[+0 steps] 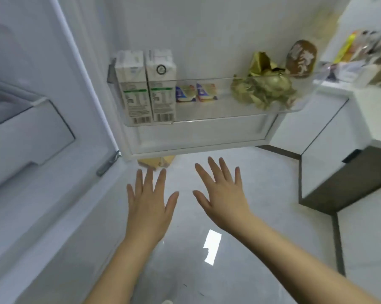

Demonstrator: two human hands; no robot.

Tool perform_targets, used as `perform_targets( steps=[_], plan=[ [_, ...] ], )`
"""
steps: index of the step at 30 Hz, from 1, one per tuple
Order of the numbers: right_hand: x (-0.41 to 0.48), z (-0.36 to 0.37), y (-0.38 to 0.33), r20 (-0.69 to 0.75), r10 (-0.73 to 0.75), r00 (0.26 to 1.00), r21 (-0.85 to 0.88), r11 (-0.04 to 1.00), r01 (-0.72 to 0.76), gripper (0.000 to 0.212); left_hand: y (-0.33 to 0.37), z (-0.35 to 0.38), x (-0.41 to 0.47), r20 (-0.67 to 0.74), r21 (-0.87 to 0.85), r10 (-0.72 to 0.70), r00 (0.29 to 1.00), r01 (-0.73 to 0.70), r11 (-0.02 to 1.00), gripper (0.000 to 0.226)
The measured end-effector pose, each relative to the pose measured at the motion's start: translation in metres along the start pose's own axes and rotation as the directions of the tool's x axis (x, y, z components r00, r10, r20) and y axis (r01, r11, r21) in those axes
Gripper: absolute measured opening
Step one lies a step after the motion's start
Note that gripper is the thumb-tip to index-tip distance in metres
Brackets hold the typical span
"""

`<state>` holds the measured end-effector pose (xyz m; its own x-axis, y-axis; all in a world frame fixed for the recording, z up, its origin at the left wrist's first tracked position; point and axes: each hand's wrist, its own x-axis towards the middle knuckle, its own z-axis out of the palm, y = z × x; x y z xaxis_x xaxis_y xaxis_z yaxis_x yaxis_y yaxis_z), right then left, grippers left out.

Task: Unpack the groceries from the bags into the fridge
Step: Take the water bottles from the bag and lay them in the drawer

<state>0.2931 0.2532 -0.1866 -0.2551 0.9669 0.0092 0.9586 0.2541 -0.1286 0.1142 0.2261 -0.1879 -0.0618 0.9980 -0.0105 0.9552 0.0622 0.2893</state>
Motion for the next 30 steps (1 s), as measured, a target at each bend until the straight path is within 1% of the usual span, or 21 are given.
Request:
perform_targets(
  steps=[4,7,12,14,18,22,26,28,30],
  plan=[
    [-0.050,-0.009,0.071,-0.040,0.209,0.977,0.020,0.978,-0.209,0.066,0.082,0.027,-0.005,0.060,0.009,0.171,0.983,-0.171,0.985,0.074],
    [-0.102,-0.018,0.132,-0.043,0.363,0.931,0.014,0.932,-0.363,0.066,0.154,0.048,-0.022,0.067,-0.006,0.303,0.951,-0.303,0.953,0.071],
    [-0.185,-0.034,0.216,-0.074,0.542,0.837,0.017,0.840,-0.542,0.068,0.262,0.078,-0.060,0.098,-0.077,0.465,0.880,-0.459,0.885,0.071],
    [-0.214,-0.042,0.245,-0.098,0.611,0.785,0.014,0.790,-0.613,0.068,0.299,0.089,-0.074,0.112,-0.098,0.530,0.840,-0.522,0.848,0.070],
    [-0.261,-0.056,0.296,-0.133,0.735,0.665,0.080,0.677,-0.732,0.068,0.366,0.110,-0.092,0.146,-0.114,0.644,0.751,-0.634,0.765,0.070],
    [-0.297,-0.059,0.333,-0.135,0.814,0.565,0.086,0.577,-0.812,0.067,0.421,0.129,-0.099,0.164,-0.162,0.729,0.664,-0.711,0.684,0.069],
    [-0.325,-0.060,0.367,-0.117,0.887,0.447,0.101,0.458,-0.883,0.067,0.473,0.148,-0.097,0.173,-0.207,0.796,0.579,-0.769,0.604,0.069],
    [-0.337,-0.060,0.388,-0.123,0.913,0.389,0.110,0.402,-0.909,0.067,0.504,0.160,-0.096,0.177,-0.235,0.835,0.521,-0.801,0.550,0.070],
    [-0.348,-0.062,0.410,-0.138,0.937,0.320,0.121,0.337,-0.934,0.067,0.538,0.170,-0.095,0.172,-0.258,0.877,0.448,-0.839,0.479,0.069]
  ],
)
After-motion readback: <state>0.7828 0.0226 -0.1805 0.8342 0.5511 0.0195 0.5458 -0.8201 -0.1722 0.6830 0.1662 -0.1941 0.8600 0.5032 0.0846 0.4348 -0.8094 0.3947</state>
